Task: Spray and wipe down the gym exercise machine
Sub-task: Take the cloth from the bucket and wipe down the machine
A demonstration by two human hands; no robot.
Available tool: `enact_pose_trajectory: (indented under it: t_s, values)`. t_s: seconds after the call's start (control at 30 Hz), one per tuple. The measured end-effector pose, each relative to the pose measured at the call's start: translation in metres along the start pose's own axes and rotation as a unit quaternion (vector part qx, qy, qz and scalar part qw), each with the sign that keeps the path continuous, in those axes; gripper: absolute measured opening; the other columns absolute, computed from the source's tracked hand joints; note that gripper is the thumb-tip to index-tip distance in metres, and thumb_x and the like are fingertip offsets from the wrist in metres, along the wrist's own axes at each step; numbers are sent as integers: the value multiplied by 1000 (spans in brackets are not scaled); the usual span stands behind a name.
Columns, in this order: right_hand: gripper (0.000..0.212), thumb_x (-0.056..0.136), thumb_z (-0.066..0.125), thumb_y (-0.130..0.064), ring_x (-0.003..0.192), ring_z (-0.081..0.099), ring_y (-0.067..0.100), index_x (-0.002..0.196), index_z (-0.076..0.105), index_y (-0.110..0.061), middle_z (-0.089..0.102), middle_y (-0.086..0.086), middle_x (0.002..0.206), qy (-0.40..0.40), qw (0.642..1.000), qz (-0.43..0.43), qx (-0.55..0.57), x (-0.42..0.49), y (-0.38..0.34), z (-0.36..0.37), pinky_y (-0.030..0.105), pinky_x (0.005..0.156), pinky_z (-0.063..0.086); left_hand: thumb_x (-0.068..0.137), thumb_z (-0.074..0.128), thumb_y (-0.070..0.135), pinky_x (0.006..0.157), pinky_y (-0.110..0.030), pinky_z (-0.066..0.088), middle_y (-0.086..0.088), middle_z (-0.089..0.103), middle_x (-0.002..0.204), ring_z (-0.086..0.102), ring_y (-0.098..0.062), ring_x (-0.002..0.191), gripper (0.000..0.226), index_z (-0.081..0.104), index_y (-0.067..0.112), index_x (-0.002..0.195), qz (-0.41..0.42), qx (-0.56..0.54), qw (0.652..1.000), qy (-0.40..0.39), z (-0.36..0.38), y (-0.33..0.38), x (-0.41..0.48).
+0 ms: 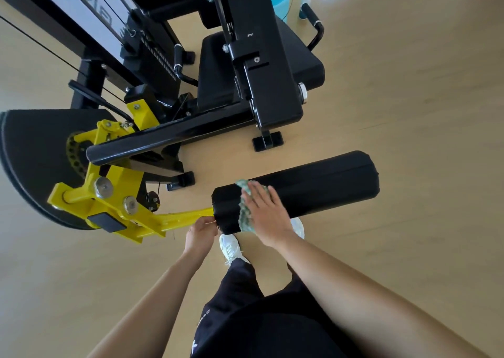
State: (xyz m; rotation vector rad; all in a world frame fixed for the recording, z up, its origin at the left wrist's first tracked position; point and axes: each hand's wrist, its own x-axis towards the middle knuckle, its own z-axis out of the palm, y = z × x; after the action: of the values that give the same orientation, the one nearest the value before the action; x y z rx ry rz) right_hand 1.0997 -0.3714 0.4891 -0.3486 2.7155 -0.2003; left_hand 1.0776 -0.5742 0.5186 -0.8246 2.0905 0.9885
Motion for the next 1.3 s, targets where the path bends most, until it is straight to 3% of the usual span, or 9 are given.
enact_pose_trajectory:
  t_s: [0.2, 0.4, 0.53, 0.6, 0.7, 0.8, 0.97, 1.17, 1.3]
  values:
    - [64, 108, 24, -41, 159, -7, 24, 163, 8, -14, 1, 9, 172, 63, 967, 234, 78, -36, 92, 11, 48, 128, -2, 96, 56, 18, 87, -36, 47, -6, 68, 122, 61, -31, 110, 36, 66, 19, 130, 38, 47, 996, 69, -1, 26, 17]
    - [66, 109, 29, -40, 159, -2, 31, 163, 10, -8, 1, 16, 171, 95, 886, 427, 157, -51, 163, 7, 48, 128, -2, 92, 63, 26, 108, -40, 43, -4, 60, 144, 55, -28, 132, 52, 59, 15, 142, 55, 43, 996, 50, 6, 59, 43]
    - [68, 109, 24, -41, 158, -7, 34, 163, 2, -5, -4, 20, 171, 104, 828, 504, 222, -45, 180, -3, 51, 128, -1, 91, 68, 39, 86, -42, 49, -9, 68, 106, 64, -34, 106, 34, 66, 9, 106, 68, 122, 988, 61, 21, 65, 47]
    - [67, 109, 24, -40, 158, -8, 36, 163, 3, -7, -5, 18, 171, 97, 842, 487, 210, -40, 178, -5, 52, 128, -3, 95, 67, 40, 79, -36, 46, -6, 65, 104, 61, -29, 98, 32, 67, 12, 111, 88, 148, 982, 73, 26, 65, 42]
    - [65, 108, 20, -41, 157, -10, 36, 163, 10, -10, -2, 13, 172, 80, 897, 404, 162, -25, 159, -4, 50, 125, -9, 91, 70, 47, 88, -38, 52, -4, 68, 124, 64, -29, 110, 51, 65, 15, 131, 93, 157, 981, 72, 23, 59, 40]
    - [61, 108, 22, -39, 159, -2, 33, 163, 18, -11, 10, 10, 172, 42, 939, 309, 143, -4, 123, -8, 51, 126, -6, 82, 76, 52, 91, -42, 57, -3, 71, 123, 67, -28, 109, 61, 66, 19, 132, 89, 163, 979, 79, 17, 47, 42]
    - [57, 108, 31, -35, 156, 14, 31, 159, 29, -12, 30, 7, 166, 13, 982, 144, 119, 22, 48, -12, 53, 128, 3, 93, 69, 24, 92, -37, 52, -5, 70, 126, 65, -32, 114, 43, 63, 13, 134, 86, 114, 984, 109, 20, 36, 16]
    - [63, 109, 33, -35, 159, -5, 29, 164, 11, -16, 2, 5, 173, -29, 997, -38, 67, 35, -36, 0, 51, 126, -8, 93, 54, 7, 89, -38, 52, -7, 74, 111, 65, -33, 107, 30, 69, 13, 119, 45, 74, 991, 99, 17, 12, 5]
    - [67, 107, 30, -23, 158, -14, 27, 164, -4, -14, -11, 5, 172, -25, 996, -71, 44, 21, -31, 4, 46, 127, -9, 92, 54, 8, 86, -37, 52, 3, 74, 97, 68, -27, 103, 22, 68, 22, 103, 29, 60, 996, 65, 13, -4, 4]
